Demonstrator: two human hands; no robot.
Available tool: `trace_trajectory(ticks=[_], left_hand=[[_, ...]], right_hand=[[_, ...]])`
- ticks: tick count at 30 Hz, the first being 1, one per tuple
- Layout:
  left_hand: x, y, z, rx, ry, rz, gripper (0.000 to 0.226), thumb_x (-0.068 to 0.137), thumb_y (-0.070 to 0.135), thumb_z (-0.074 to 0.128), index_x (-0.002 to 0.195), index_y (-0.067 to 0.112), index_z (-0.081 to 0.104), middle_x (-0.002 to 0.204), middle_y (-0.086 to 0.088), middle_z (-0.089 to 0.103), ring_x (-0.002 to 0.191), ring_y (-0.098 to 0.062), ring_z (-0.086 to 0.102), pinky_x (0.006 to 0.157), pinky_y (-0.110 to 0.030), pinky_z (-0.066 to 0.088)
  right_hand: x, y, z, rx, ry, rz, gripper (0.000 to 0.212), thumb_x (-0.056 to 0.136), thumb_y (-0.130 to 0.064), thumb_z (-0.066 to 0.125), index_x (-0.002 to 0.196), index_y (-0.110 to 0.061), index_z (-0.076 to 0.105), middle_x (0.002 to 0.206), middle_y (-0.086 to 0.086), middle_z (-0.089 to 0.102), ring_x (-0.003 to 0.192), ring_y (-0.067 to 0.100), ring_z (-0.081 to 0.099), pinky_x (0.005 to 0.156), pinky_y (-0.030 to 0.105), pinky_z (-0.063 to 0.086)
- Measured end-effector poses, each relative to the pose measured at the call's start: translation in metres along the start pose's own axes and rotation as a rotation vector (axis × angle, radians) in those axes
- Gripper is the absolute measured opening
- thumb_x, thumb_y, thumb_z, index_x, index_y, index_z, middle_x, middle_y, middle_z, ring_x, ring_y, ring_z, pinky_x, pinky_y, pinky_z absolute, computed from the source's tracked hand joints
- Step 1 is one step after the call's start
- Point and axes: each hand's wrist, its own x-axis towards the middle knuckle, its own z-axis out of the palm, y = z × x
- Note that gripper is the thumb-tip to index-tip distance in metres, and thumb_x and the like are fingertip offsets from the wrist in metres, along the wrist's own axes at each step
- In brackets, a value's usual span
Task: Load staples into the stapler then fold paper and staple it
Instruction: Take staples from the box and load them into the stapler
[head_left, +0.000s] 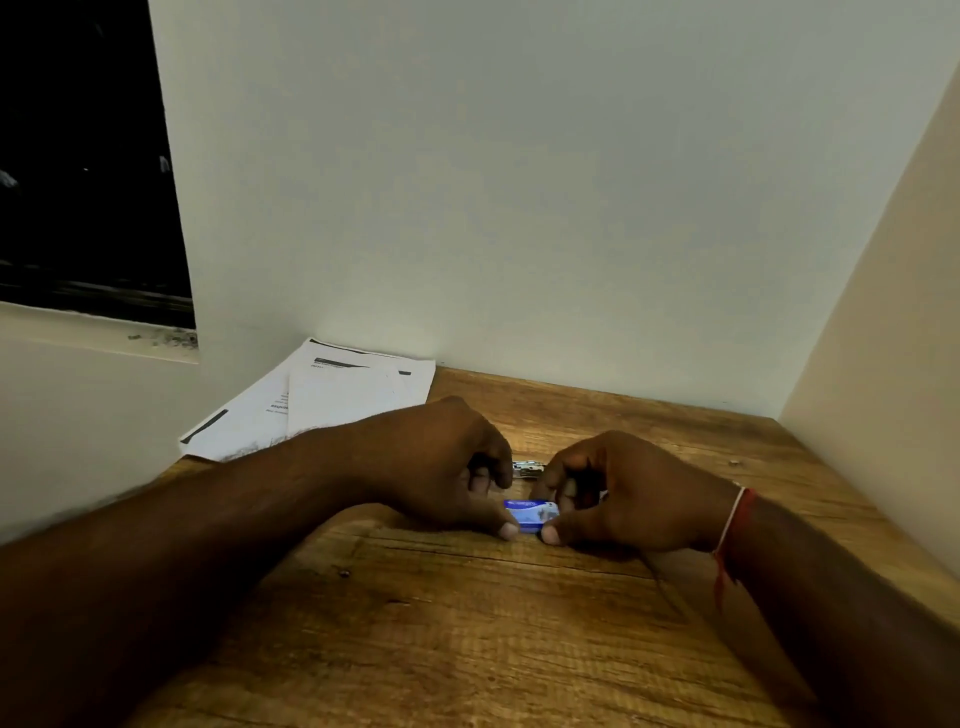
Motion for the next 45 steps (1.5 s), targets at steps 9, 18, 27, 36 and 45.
trace_trajectory(ticks=[9,18,27,36,45], left_hand=[[0.004,-0.033,-0.013,0.018,0.17,-0.105,0.052,0.077,0.08,0.086,0.109,0.04,0.078,0.093,0.02,0.075,0.083,0.0,0.07,0.075,-0.035,0.06],[0.009,-0.058,-0.009,0.091,0.096,-0.194,0.044,0.083,0.074,0.085,0.106,0.037,0.079,0.109,0.018,0.074,0.088,0.004,0.065,0.07,-0.022,0.046],[0.006,-0.061,-0.014,0.065,0.048,-0.118,0.02,0.092,0.051,0.088,0.106,0.037,0.085,0.101,0.023,0.076,0.088,0.012,0.066,0.069,-0.013,0.044],[0.005,-0.057,-0.015,0.012,0.069,-0.084,0.01,0.102,0.043,0.079,0.099,0.033,0.078,0.096,0.014,0.08,0.09,-0.004,0.072,0.078,-0.03,0.057],[0.002,-0.047,-0.014,-0.007,0.05,-0.118,0.053,0.08,0.07,0.09,0.123,0.042,0.079,0.112,0.02,0.072,0.102,-0.002,0.069,0.088,-0.028,0.06]], right_hand=[[-0.01,0.054,-0.054,-0.318,0.077,0.531,0.043,0.077,-0.064,0.089,0.09,-0.025,0.079,0.092,-0.005,0.079,0.09,0.013,0.072,0.086,0.038,0.061],[0.003,0.067,-0.052,-0.401,0.127,0.7,0.066,0.071,-0.081,0.081,0.088,-0.017,0.078,0.087,0.001,0.079,0.087,0.019,0.076,0.09,0.04,0.064],[0.002,0.032,-0.022,-0.224,0.398,0.209,0.048,0.074,-0.063,0.092,0.11,-0.037,0.073,0.1,-0.015,0.07,0.087,0.002,0.064,0.072,0.024,0.052],[0.025,0.021,0.027,-0.127,0.338,0.119,0.012,0.094,-0.042,0.081,0.1,-0.033,0.075,0.108,-0.018,0.06,0.095,0.002,0.055,0.083,0.028,0.046],[0.023,0.027,0.023,-0.03,0.424,0.09,0.012,0.099,-0.026,0.078,0.103,-0.029,0.068,0.096,-0.01,0.072,0.085,0.003,0.062,0.067,0.018,0.043]])
